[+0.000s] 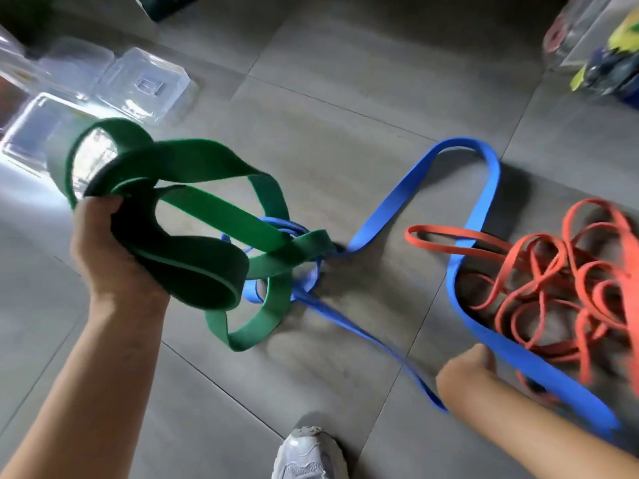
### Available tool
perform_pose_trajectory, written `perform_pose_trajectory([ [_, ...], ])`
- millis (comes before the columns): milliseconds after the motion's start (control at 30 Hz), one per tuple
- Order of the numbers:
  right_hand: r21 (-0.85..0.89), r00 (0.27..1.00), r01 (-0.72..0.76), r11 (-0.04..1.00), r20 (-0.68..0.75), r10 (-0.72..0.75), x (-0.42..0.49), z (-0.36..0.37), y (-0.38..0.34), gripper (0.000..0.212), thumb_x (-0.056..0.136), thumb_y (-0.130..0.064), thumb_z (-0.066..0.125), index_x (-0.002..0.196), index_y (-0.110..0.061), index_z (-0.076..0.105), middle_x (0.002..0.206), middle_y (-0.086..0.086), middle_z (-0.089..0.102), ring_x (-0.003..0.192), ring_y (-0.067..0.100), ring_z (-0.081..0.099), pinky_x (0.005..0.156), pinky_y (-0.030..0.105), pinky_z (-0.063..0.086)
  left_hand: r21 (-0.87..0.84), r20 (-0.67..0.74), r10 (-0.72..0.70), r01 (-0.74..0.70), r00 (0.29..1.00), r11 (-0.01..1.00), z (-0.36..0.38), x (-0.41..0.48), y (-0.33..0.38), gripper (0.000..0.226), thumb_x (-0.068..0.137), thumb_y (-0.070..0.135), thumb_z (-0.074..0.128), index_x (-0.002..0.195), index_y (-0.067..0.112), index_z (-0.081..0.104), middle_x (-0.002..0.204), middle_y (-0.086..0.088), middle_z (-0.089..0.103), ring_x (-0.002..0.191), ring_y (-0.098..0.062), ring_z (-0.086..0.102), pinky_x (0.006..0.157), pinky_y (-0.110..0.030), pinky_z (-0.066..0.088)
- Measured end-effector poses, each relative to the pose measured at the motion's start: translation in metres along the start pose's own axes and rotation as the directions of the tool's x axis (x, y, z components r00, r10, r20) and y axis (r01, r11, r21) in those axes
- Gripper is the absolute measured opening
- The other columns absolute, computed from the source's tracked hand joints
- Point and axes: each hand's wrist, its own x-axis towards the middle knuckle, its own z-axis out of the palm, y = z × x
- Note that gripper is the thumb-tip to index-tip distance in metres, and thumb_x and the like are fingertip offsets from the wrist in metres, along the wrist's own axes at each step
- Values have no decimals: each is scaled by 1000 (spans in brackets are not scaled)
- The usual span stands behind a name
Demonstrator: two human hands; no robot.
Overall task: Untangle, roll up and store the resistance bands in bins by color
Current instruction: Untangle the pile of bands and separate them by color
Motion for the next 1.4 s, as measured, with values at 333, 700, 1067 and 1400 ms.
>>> perform_pose_trajectory([
  [333, 381, 726, 329, 864, -687, 27, 4, -124, -55, 80, 84, -41, 63, 147, -24, 17, 134, 7, 41, 122, 29, 44, 98, 40, 35, 105, -81, -46, 54, 996, 993, 15, -13, 2, 19, 75, 27, 45, 78, 13, 59, 60, 4, 53, 59, -11, 51, 59, -19, 42],
  [700, 3, 923, 303, 953, 247, -294, -70, -55, -29, 28, 85, -20, 65, 111, -10, 63, 114, 9, 68, 102, 22, 66, 89, 32, 48, -43, -49, 6, -8, 999, 999, 6, 1, -5, 34, 61, 21, 55, 91, 4, 61, 83, -9, 58, 77, -19, 56, 77, -27, 47],
  [1067, 828, 868, 491, 269, -491, -75, 16, -135, -60, 79, 86, -39, 63, 148, -41, 15, 158, 6, -5, 143, 23, 20, 116, 34, 20, 38, -36, -40, 42, 999, 998, 15, -8, -11, 20, 70, 17, 51, 85, 10, 62, 77, -3, 59, 75, -16, 57, 74, -25, 48],
  [1400, 765, 735, 617, 183, -644, 214, -4, -94, -44, 37, 81, -30, 68, 56, -9, 51, 42, -2, 36, 36, 9, 40, 48, 27, 37, 62, -66, -60, 64, 996, 996, 5, 0, -19, 37, 58, 27, 60, 90, 8, 57, 82, -8, 52, 77, -20, 51, 73, -28, 46],
])
